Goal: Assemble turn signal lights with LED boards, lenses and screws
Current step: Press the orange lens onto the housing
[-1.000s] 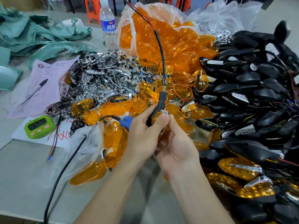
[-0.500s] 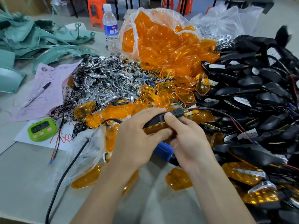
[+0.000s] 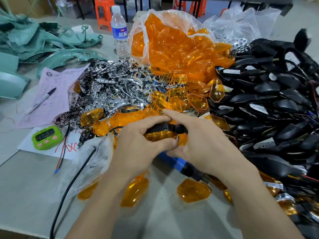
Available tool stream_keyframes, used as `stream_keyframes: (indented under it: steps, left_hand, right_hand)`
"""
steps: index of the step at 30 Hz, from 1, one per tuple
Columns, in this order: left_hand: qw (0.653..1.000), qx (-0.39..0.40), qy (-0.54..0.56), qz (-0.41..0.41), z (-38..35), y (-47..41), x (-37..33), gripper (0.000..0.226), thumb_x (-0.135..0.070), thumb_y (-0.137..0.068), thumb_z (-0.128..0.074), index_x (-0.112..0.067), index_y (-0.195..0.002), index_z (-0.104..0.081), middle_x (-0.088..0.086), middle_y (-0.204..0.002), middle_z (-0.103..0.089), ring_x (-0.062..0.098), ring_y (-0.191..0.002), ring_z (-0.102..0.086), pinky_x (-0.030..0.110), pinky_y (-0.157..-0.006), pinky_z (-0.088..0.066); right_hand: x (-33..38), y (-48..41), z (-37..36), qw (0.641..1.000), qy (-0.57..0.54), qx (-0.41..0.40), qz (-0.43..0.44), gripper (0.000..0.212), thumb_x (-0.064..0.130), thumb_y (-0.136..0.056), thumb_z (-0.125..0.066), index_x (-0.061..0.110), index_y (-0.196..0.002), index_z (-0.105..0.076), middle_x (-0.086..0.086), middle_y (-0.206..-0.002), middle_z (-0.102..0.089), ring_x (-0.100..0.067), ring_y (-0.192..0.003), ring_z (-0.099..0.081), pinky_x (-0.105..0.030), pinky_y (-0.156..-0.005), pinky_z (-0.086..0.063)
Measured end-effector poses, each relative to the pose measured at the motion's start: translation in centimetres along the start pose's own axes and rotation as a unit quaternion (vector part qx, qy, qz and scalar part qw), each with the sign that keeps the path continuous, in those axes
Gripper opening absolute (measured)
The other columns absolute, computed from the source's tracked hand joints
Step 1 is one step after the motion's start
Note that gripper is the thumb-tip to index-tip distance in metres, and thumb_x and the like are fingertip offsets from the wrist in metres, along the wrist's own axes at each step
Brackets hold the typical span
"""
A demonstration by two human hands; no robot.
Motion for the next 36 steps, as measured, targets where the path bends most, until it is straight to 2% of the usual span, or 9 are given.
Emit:
stream_keyframes:
  steps: [3, 7, 11, 19, 24, 26, 29, 33, 36]
  left_hand:
    - [0.984, -0.097, 0.146, 0.015, 0.2, 0.3, 1.1, 0.050, -0.043, -0.063, -0.091, -0.037, -0.110, -0.075, -0.012, -0.118, -0.075, 0.013, -0.113, -0.070, 0.029, -0.091, -0.059]
    - [0.953, -0.053, 0.299, 0.021, 0.2, 0.3, 1.8, 0.046, -0.051, -0.074, -0.089, -0.026, -0.111, -0.078, 0.006, -0.123, -0.074, 0.030, -0.120, -0.068, 0.044, -0.097, -0.056]
    - [0.959, -0.070, 0.276, 0.007, 0.6, 0.5, 1.6, 0.040, -0.052, -0.075, -0.086, -0.027, -0.107, -0.080, 0.003, -0.114, -0.077, 0.025, -0.111, -0.071, 0.032, -0.090, -0.057]
    - [0.971, -0.088, 0.219, 0.038, 1.1, 0.4, 1.5, 0.022, -0.033, -0.078, -0.085, -0.029, -0.100, -0.082, -0.001, -0.101, -0.079, 0.018, -0.096, -0.074, 0.027, -0.079, -0.057]
    - [0.930, -0.064, 0.348, 0.098, 0.6, 0.5, 1.5, 0.027, -0.039, -0.089, -0.075, -0.024, -0.112, -0.079, 0.010, -0.122, -0.075, 0.029, -0.112, -0.070, 0.047, -0.090, -0.056]
    - [0.919, -0.052, 0.380, 0.094, 0.7, 0.6, 1.3, 0.033, -0.041, -0.087, -0.074, -0.017, -0.109, -0.079, 0.015, -0.126, -0.072, 0.035, -0.118, -0.067, 0.051, -0.093, -0.055]
    - [0.930, -0.060, 0.354, 0.083, 1.0, 0.7, 1.0, 0.027, -0.040, -0.083, -0.073, -0.021, -0.100, -0.082, 0.013, -0.117, -0.076, 0.033, -0.109, -0.071, 0.043, -0.089, -0.059]
    - [0.944, -0.070, 0.315, 0.063, 1.2, 0.5, 0.8, 0.018, -0.040, -0.088, -0.077, -0.026, -0.098, -0.083, 0.010, -0.110, -0.078, 0.030, -0.100, -0.074, 0.036, -0.084, -0.059]
    - [0.940, -0.068, 0.323, 0.081, 1.0, 0.6, 0.8, 0.028, -0.046, -0.095, -0.066, -0.025, -0.106, -0.081, 0.010, -0.115, -0.077, 0.025, -0.104, -0.074, 0.031, -0.082, -0.058]
  right_hand:
    - [0.0, 0.0, 0.3, 0.996, -0.083, -0.033, 0.022, 0.075, 0.051, -0.079, -0.083, 0.058, -0.144, -0.046, 0.027, -0.128, -0.067, -0.002, -0.117, -0.060, -0.034, -0.102, -0.052]
    - [0.0, 0.3, -0.6, 0.987, -0.143, -0.062, 0.046, 0.047, 0.048, -0.085, -0.077, 0.058, -0.126, -0.057, 0.034, -0.111, -0.068, 0.000, -0.112, -0.061, -0.042, -0.099, -0.054]
    - [-0.1, 0.6, -1.8, 0.979, -0.177, -0.096, 0.020, 0.055, 0.051, -0.082, -0.071, 0.047, -0.136, -0.063, 0.021, -0.115, -0.071, -0.008, -0.113, -0.062, -0.046, -0.098, -0.052]
    - [-0.1, 0.3, -2.6, 0.969, -0.232, -0.072, 0.047, 0.041, 0.049, -0.088, -0.068, 0.048, -0.129, -0.067, 0.027, -0.111, -0.073, -0.003, -0.112, -0.065, -0.042, -0.095, -0.056]
    - [-0.5, -0.1, -2.4, 0.955, -0.277, -0.075, 0.074, 0.040, 0.023, -0.095, -0.074, 0.044, -0.129, -0.069, 0.030, -0.109, -0.072, 0.004, -0.110, -0.064, -0.011, -0.088, -0.048]
    - [-0.5, 0.0, -2.4, 0.958, -0.263, -0.085, 0.076, 0.039, 0.026, -0.094, -0.075, 0.045, -0.127, -0.069, 0.033, -0.106, -0.071, 0.005, -0.108, -0.063, -0.004, -0.085, -0.044]
    - [-0.3, 0.2, -2.2, 0.962, -0.241, -0.113, 0.062, 0.033, 0.044, -0.091, -0.076, 0.045, -0.124, -0.071, 0.030, -0.104, -0.072, 0.001, -0.105, -0.064, -0.012, -0.083, -0.051]
    - [0.2, 0.4, -2.6, 0.945, -0.299, -0.117, 0.061, 0.030, 0.037, -0.095, -0.075, 0.036, -0.125, -0.075, 0.009, -0.097, -0.077, -0.018, -0.095, -0.068, -0.046, -0.083, -0.055]
    - [0.1, 0.2, -2.6, 0.952, -0.277, -0.118, 0.043, 0.031, 0.042, -0.096, -0.071, 0.037, -0.126, -0.074, 0.020, -0.087, -0.071, -0.009, -0.086, -0.064, -0.030, -0.073, -0.050]
Point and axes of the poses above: each hand's wrist, its own y-axis away from the middle knuckle, its own z-axis out of the back of the hand, x = y × z, the point moved 4 cm from there along -y, towards the middle knuckle
